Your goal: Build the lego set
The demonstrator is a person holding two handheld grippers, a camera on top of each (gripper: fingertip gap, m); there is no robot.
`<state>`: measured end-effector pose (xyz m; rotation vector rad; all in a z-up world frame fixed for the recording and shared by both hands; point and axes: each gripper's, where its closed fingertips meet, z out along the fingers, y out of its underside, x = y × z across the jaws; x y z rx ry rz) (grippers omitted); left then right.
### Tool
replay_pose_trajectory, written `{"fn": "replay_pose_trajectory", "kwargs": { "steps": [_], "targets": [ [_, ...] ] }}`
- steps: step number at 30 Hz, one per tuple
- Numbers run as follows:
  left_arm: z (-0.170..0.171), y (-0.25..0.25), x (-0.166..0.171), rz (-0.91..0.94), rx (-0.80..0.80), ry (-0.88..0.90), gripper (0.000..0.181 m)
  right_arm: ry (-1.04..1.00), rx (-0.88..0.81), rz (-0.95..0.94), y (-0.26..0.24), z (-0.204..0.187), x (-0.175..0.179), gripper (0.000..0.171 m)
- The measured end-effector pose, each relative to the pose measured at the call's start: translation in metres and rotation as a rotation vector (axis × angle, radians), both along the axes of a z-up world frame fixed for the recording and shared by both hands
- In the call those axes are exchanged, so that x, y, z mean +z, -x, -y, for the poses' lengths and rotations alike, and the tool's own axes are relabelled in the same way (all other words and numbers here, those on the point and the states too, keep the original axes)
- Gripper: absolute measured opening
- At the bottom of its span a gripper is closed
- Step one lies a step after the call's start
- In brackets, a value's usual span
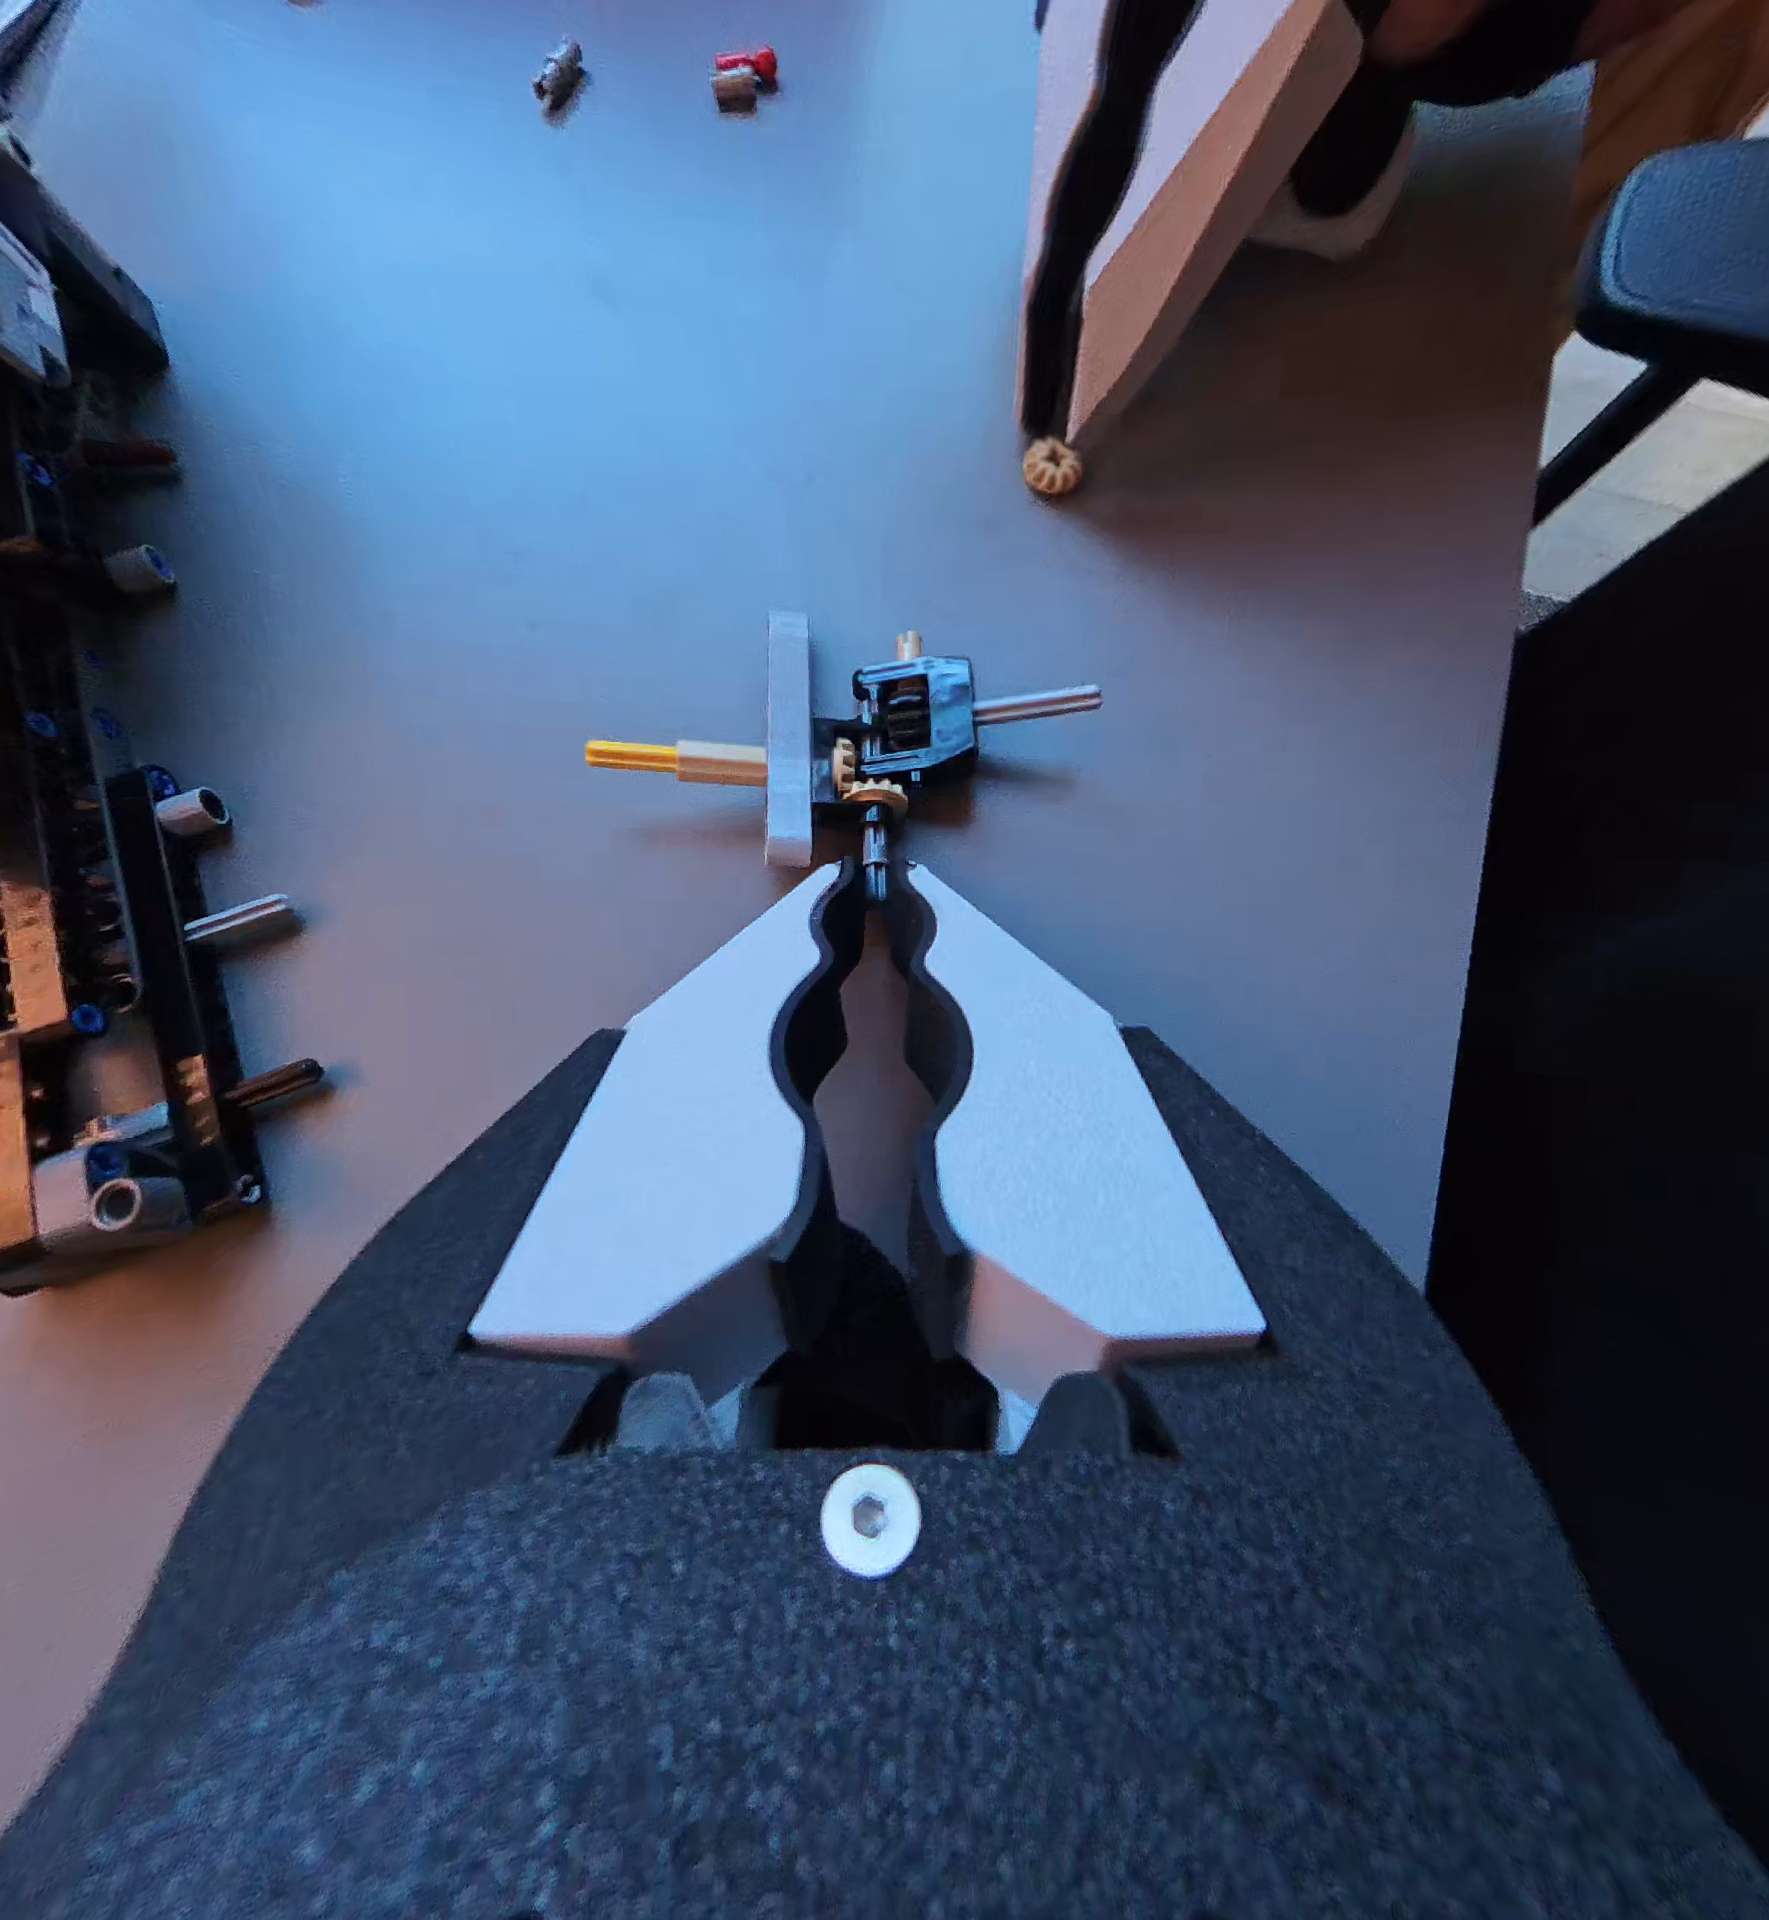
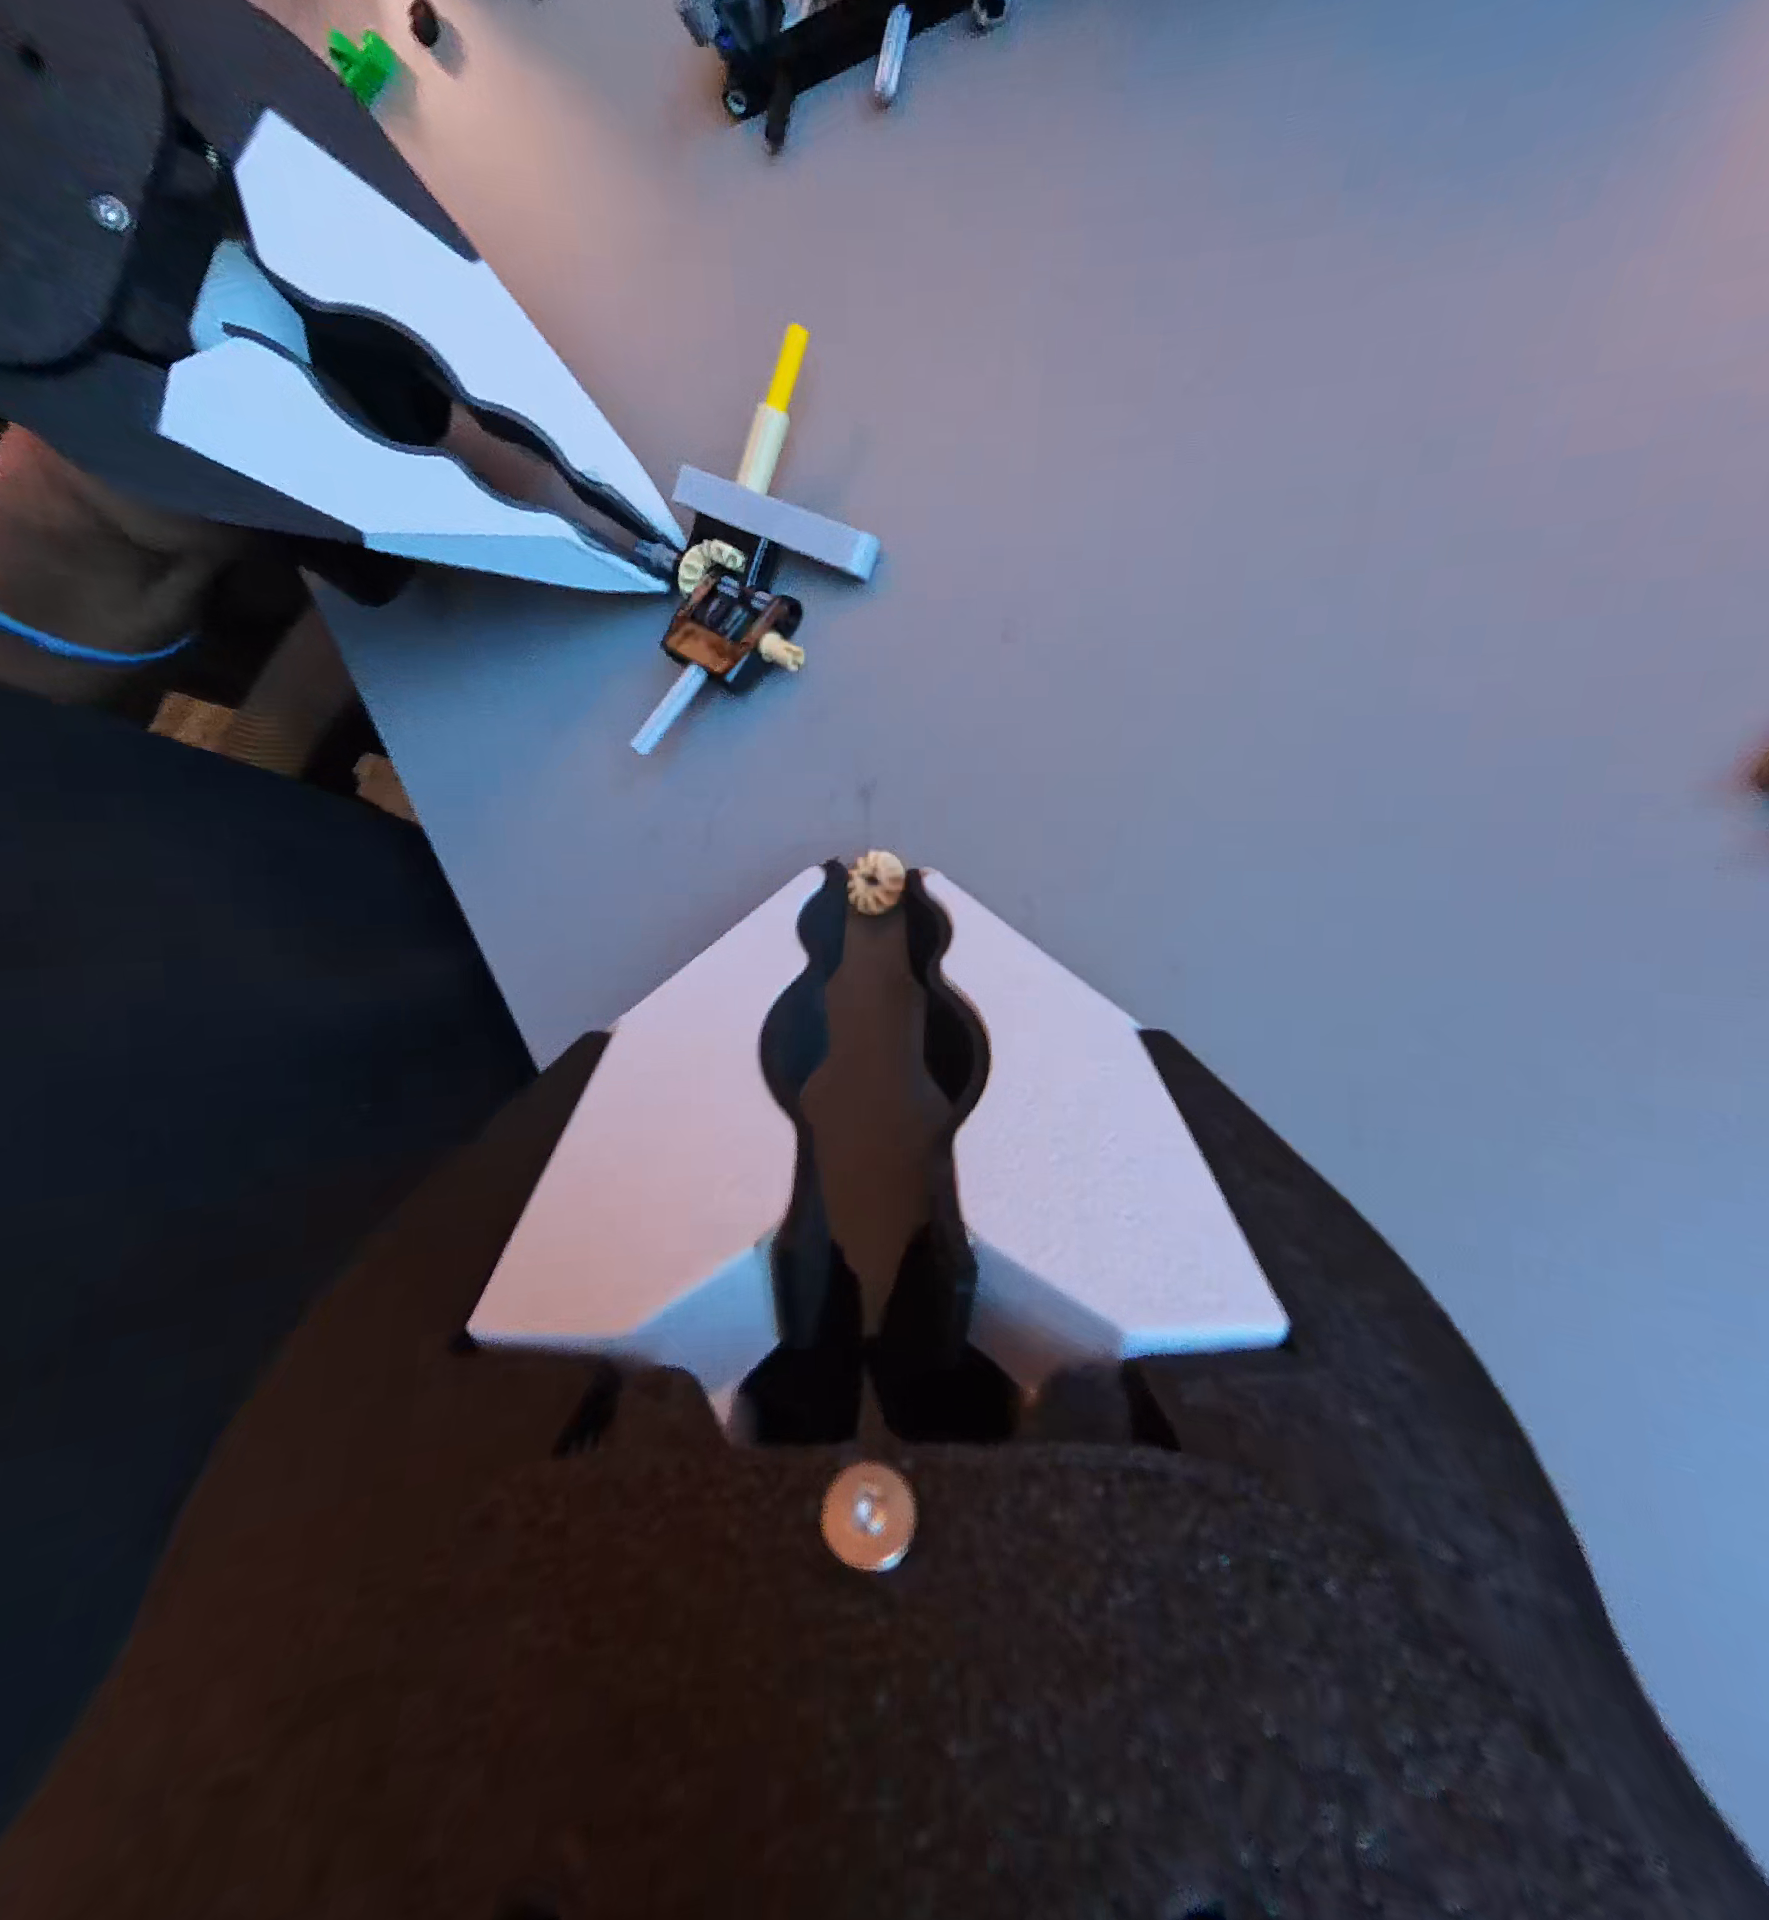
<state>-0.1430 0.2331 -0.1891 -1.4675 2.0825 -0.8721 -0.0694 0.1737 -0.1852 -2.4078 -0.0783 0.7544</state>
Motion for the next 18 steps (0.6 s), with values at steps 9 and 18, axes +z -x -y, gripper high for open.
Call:
{"fn": "replay_pose_trajectory", "kwargs": {
  "steps": [9, 18],
  "targets": [
    [0.012, -0.016, -0.001, 0.008, 0.160, 0.101, 0.002, -0.225, -0.078, 0.290, 0.031, -0.024, 0.017, 0.053],
    [0.019, -0.018, -0.001, 0.013, 0.174, 0.096, 0.002, -0.248, -0.165, 0.487, 0.028, -0.039, 0.002, 0.032]
  ]
}}
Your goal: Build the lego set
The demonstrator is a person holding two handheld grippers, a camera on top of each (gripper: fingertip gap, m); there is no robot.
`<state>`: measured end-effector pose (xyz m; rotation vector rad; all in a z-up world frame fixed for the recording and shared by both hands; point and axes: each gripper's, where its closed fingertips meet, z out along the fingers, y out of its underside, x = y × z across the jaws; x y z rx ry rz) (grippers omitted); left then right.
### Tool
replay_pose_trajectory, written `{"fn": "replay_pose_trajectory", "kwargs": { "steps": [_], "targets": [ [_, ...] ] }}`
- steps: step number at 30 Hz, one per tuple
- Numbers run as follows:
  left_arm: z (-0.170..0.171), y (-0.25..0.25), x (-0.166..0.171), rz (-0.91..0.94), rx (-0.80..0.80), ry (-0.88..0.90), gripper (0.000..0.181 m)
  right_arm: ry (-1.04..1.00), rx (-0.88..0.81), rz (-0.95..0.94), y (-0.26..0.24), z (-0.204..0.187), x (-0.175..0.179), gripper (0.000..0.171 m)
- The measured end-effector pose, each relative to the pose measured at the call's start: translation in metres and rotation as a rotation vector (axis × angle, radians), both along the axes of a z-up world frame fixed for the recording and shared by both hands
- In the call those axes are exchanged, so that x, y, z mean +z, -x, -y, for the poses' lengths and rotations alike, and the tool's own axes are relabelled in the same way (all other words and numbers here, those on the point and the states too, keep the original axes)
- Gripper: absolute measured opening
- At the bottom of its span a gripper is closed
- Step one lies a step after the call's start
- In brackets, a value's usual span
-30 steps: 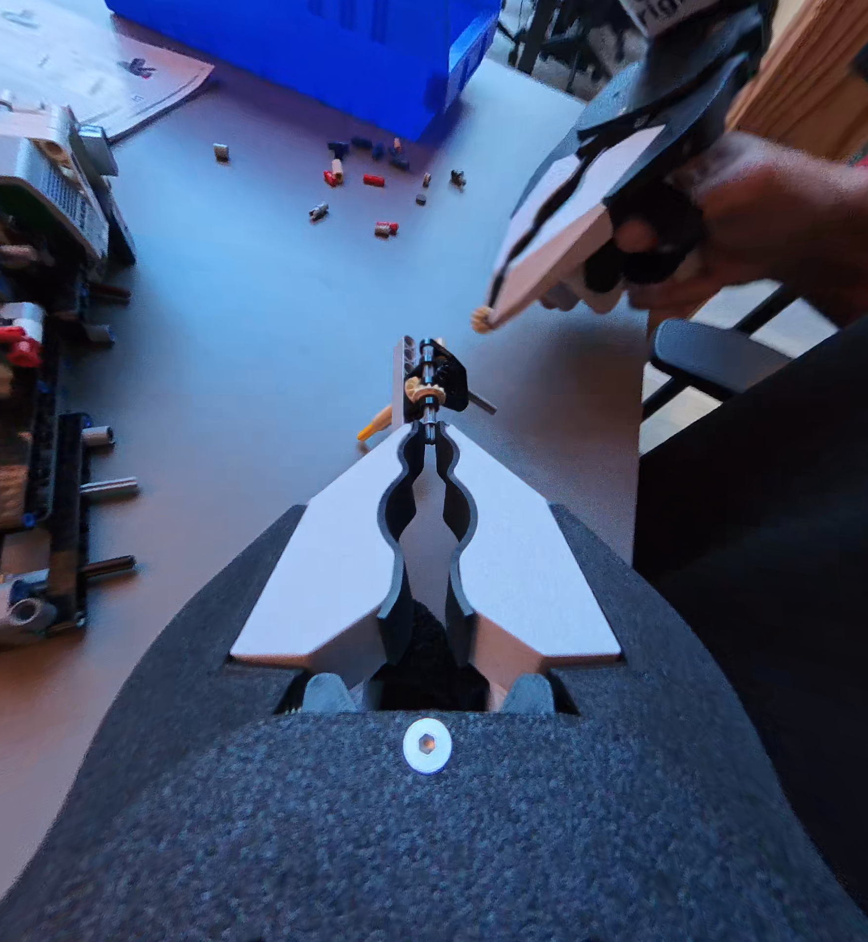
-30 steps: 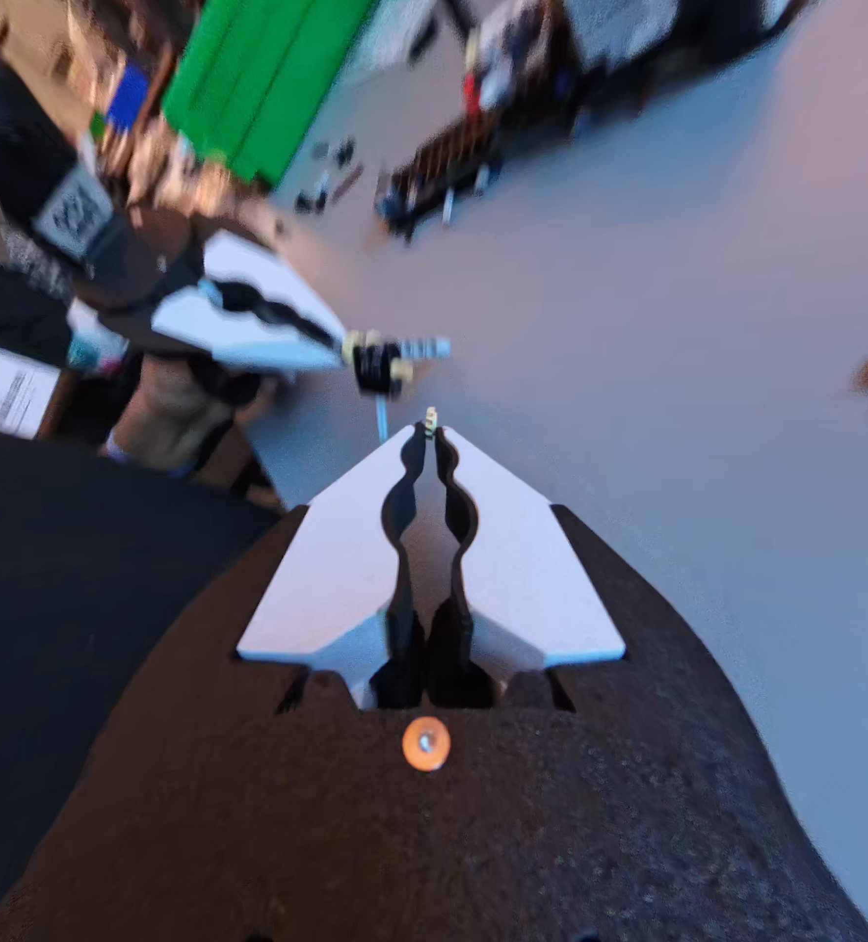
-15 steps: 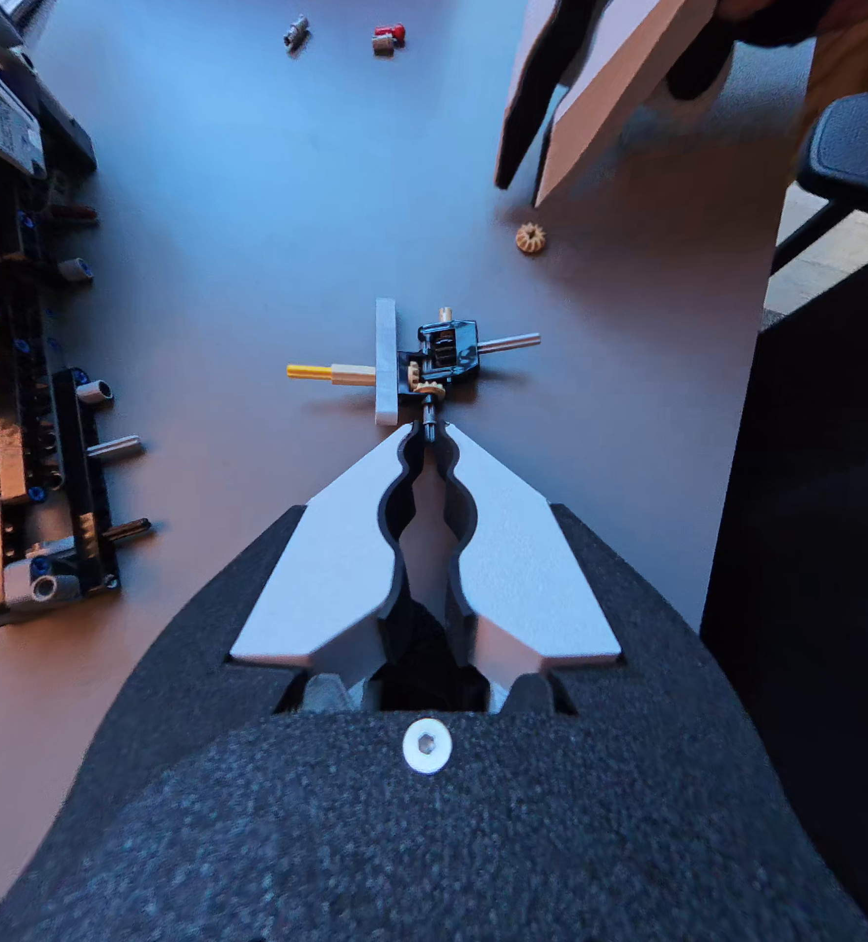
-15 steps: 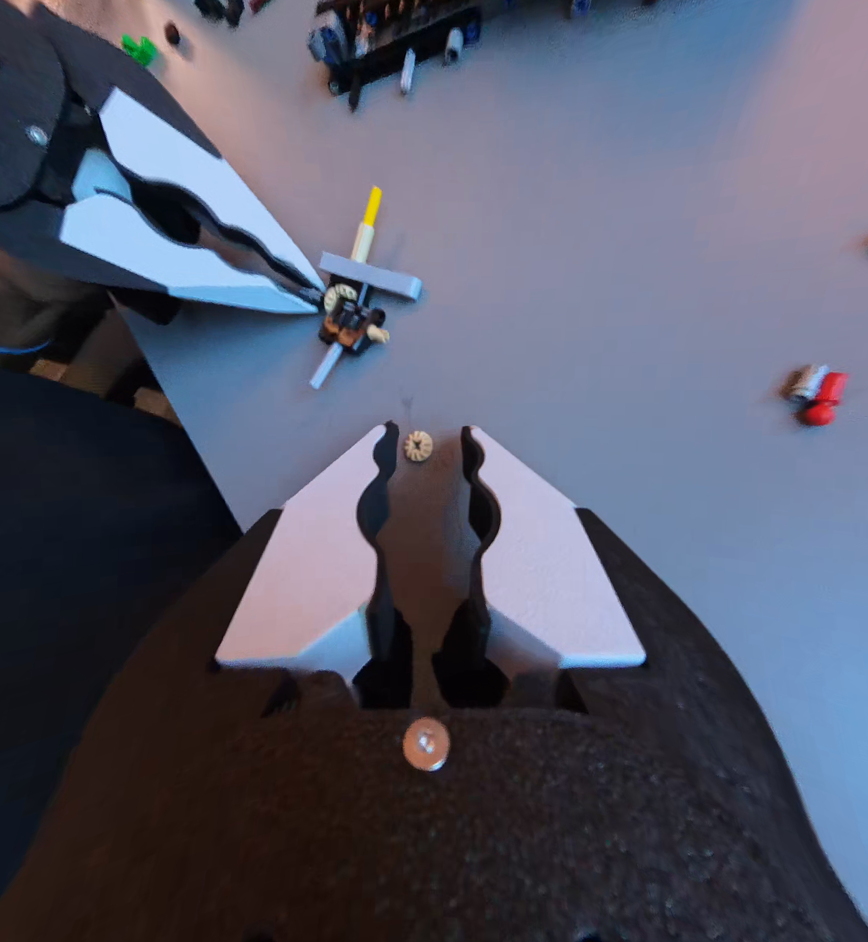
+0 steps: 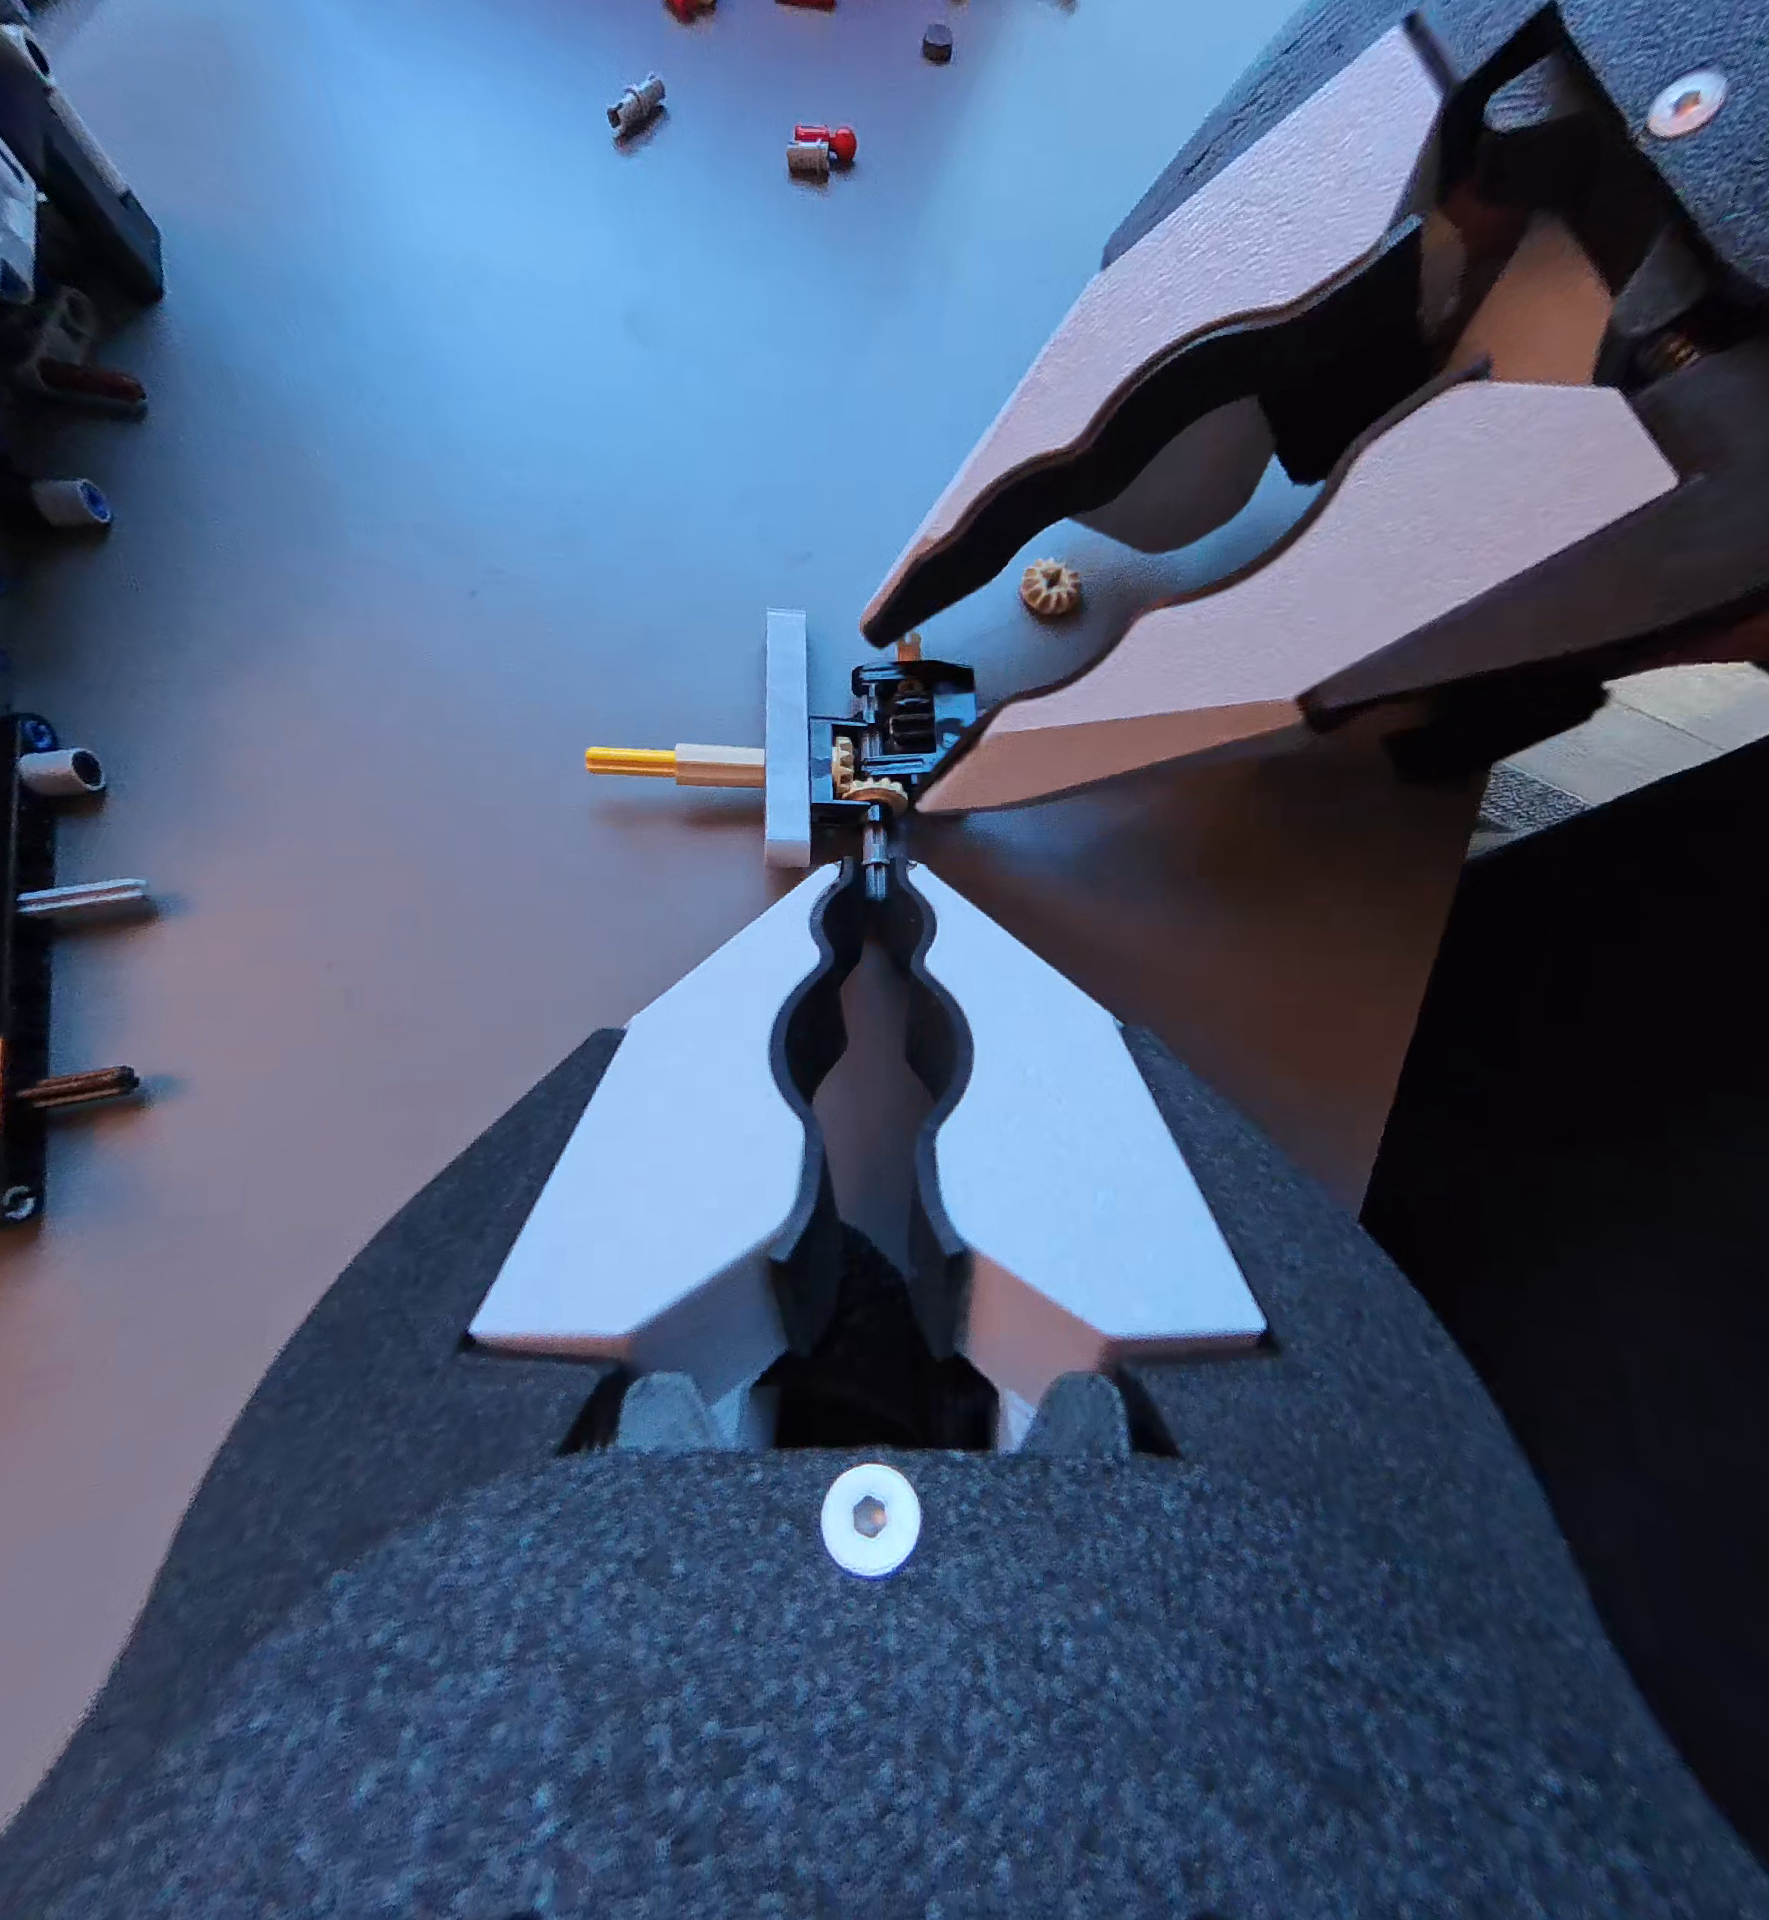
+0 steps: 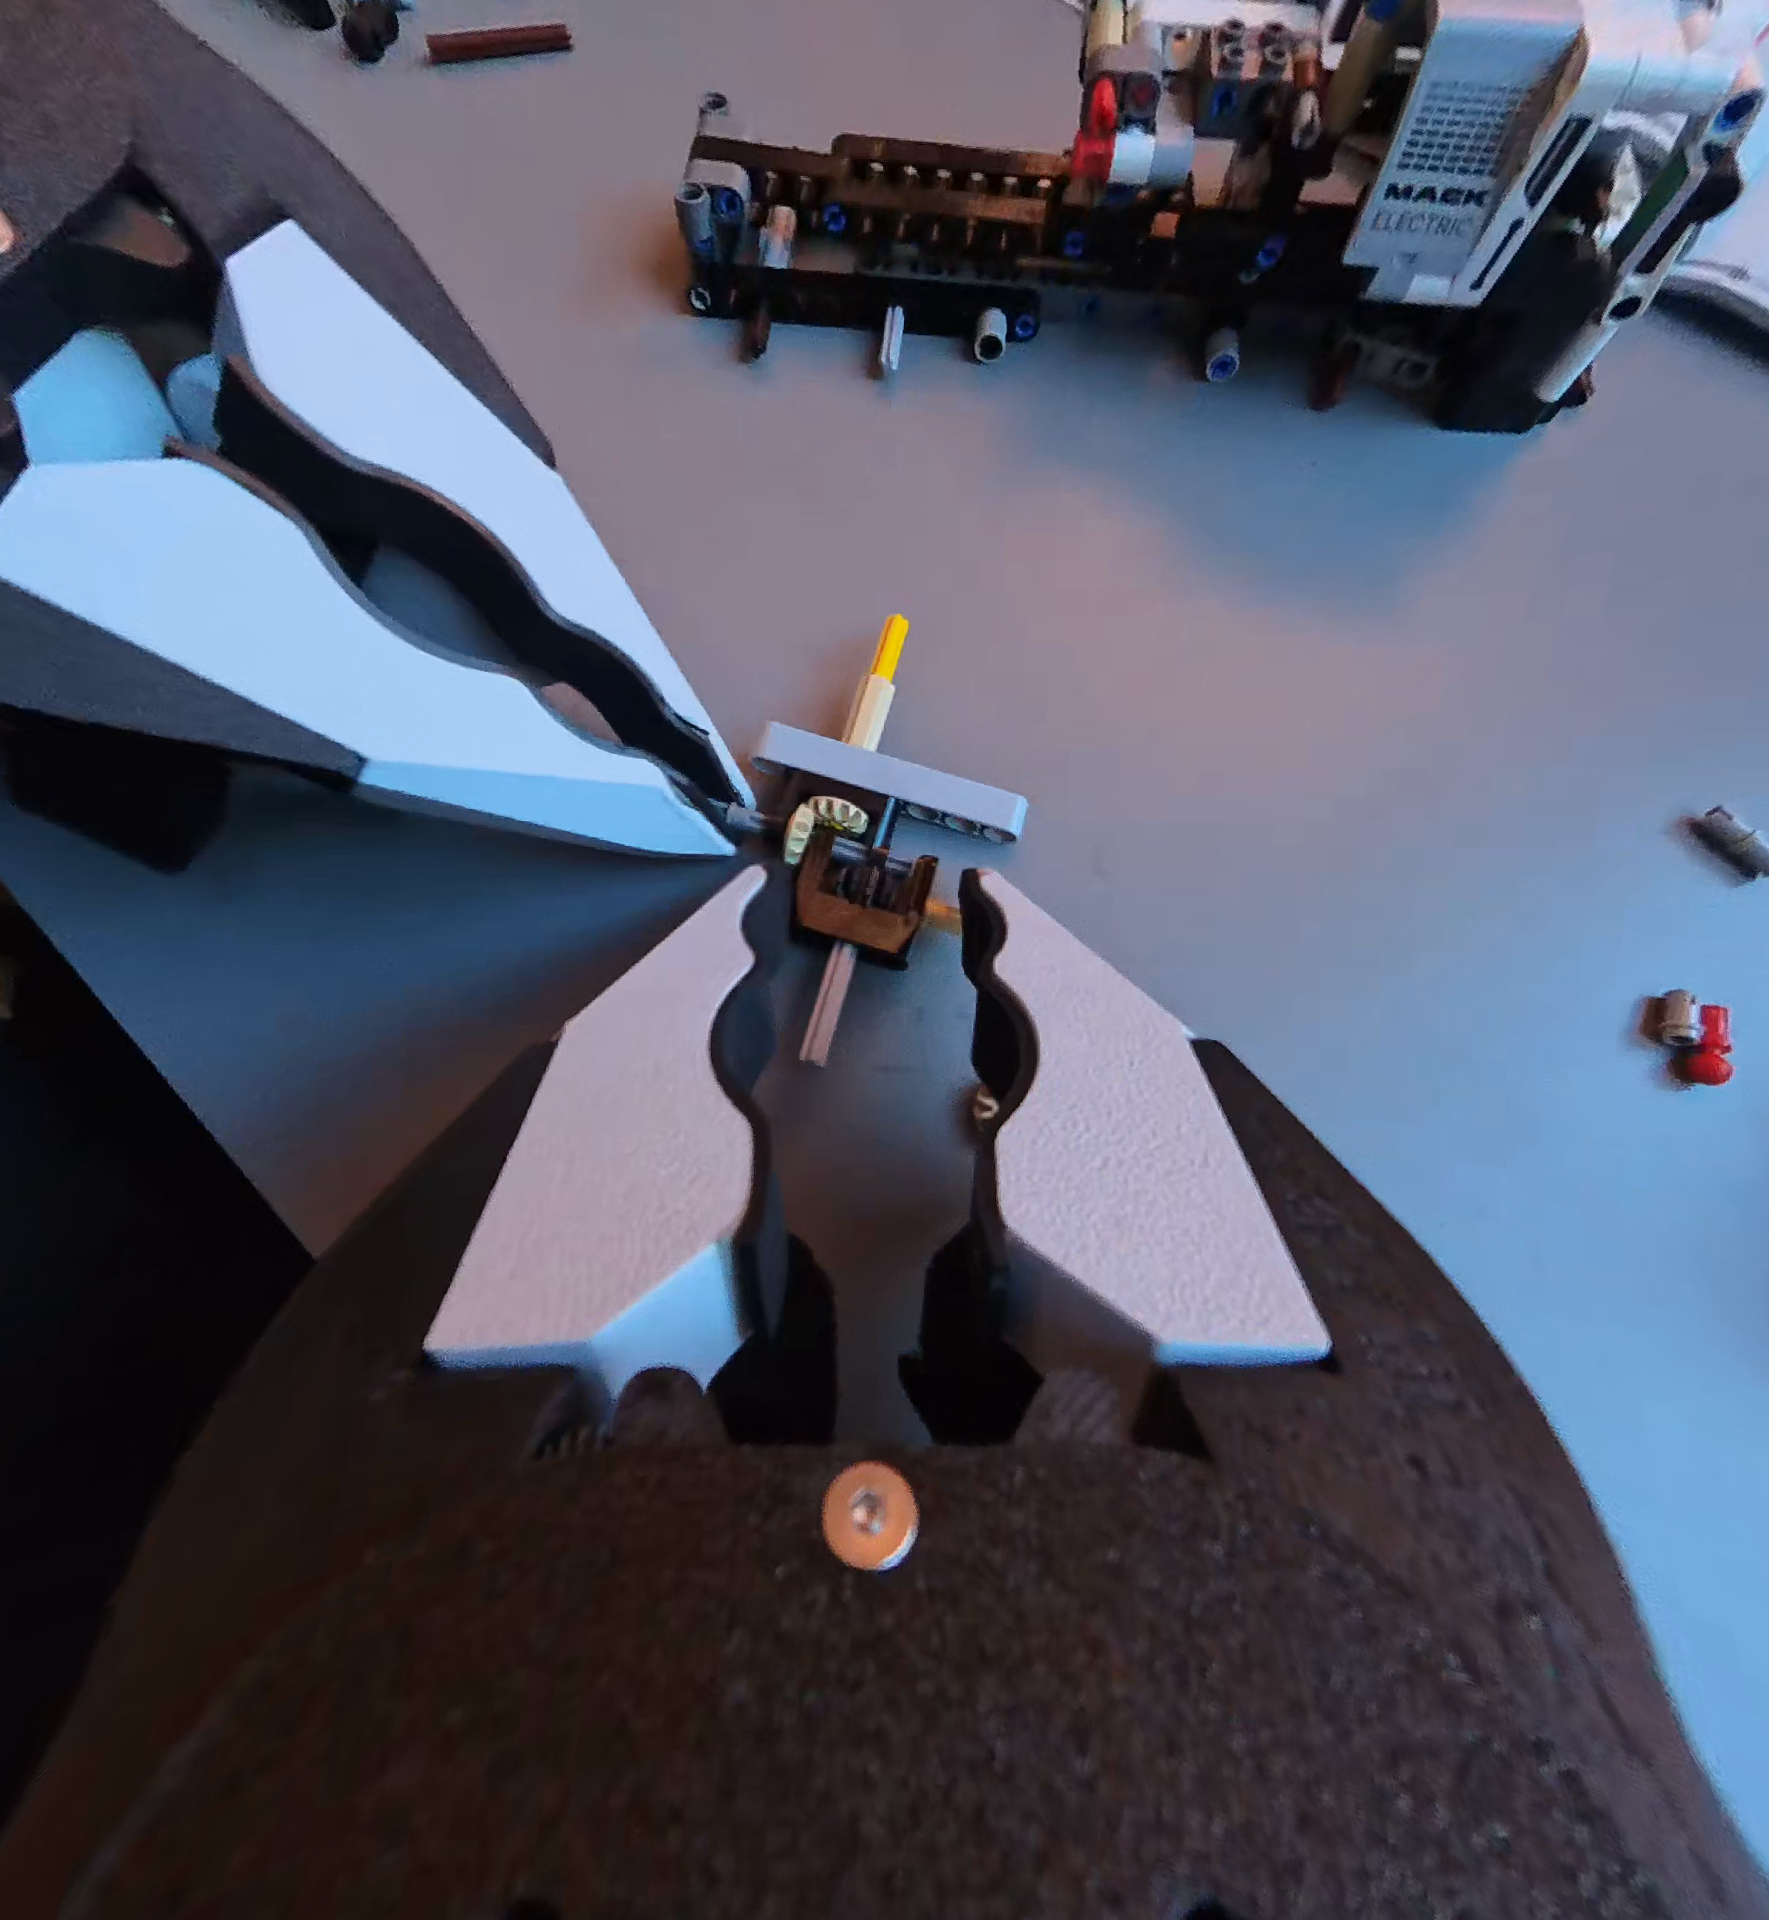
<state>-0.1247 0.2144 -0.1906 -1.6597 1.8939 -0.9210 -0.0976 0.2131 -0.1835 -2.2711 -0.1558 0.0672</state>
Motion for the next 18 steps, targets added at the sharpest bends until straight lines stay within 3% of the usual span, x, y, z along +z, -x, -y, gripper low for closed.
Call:
{"fn": "replay_pose_trajectory", "kwargs": {
  "steps": [18],
  "targets": [
    [0.0019, 0.0048, -0.0002, -0.008, -0.014, 0.030, 0.001, 0.028, 0.001, -0.078, 0.0008, 0.0022, -0.0038, 0.026]
  ]
}}
